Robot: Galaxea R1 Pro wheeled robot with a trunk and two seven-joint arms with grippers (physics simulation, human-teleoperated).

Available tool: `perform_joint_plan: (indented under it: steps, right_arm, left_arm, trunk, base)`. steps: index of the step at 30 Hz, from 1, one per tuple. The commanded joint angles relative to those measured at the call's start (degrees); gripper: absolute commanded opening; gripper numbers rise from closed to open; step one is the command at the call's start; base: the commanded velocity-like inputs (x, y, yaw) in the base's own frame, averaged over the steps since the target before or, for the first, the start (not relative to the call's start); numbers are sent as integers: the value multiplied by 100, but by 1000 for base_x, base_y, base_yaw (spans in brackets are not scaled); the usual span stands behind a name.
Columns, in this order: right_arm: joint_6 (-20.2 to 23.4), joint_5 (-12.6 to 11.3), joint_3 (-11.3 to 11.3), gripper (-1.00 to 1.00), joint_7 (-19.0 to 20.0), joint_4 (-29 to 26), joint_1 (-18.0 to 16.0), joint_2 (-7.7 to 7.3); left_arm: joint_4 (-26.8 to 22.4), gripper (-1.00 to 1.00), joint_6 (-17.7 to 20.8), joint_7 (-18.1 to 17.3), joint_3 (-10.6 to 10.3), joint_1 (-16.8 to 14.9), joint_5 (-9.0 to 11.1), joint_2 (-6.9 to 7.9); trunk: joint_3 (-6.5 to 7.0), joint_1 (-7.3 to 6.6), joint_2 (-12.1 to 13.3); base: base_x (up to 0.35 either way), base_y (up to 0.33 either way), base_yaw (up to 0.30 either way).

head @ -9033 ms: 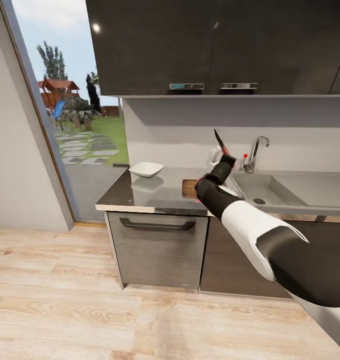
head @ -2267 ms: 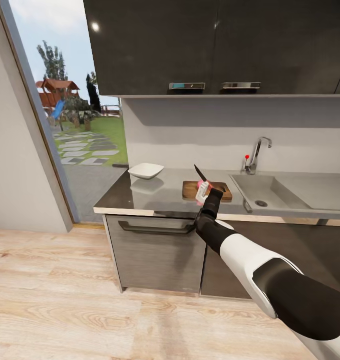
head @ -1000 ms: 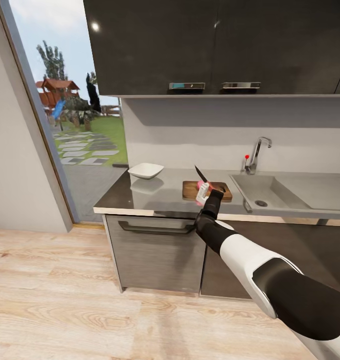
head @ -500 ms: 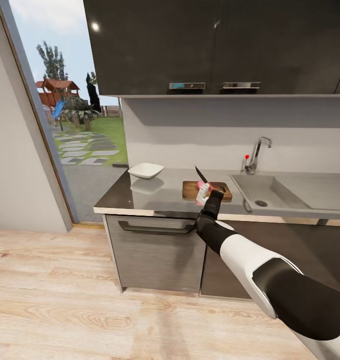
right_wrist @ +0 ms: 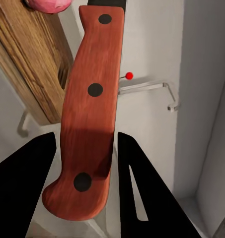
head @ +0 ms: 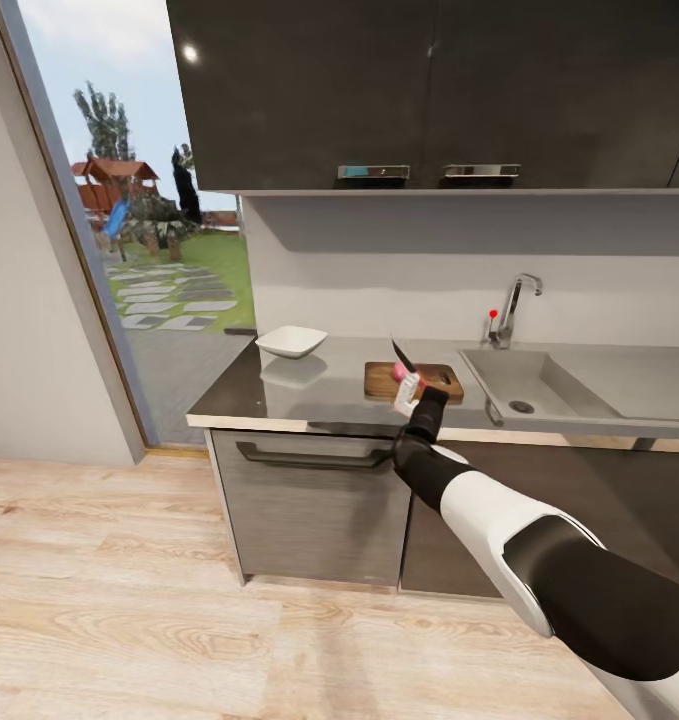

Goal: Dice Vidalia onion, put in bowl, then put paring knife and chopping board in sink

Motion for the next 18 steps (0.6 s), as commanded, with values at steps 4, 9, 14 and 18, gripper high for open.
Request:
perform_joint_plan:
  steps: [4, 9, 14, 18]
  right_arm:
    - [22, 7, 19, -100, 3, 68, -5, 1]
    - [16, -42, 16, -100, 4, 88, -5, 1]
    - [9, -54, 4, -100, -2, 76, -5, 1]
    - [7, -51, -4, -100, -8, 50, -5, 1]
  left_arm:
    - [24, 100, -42, -7, -8, -10, 39, -1]
    - [22, 100, -42, -2, -9, -10, 39, -1]
    - [24, 100, -42, -3, -6, -10, 39, -1]
    - [24, 100, -42, -4, -8, -10, 39, -1]
  trunk:
    - [-6, 0, -3]
    - [-6, 0, -3]
    - [-6, 0, -3]
    - [-6, 0, -3]
  base:
    - [0, 0, 0]
    - [0, 0, 0]
    - [0, 0, 0]
    - [0, 0, 0]
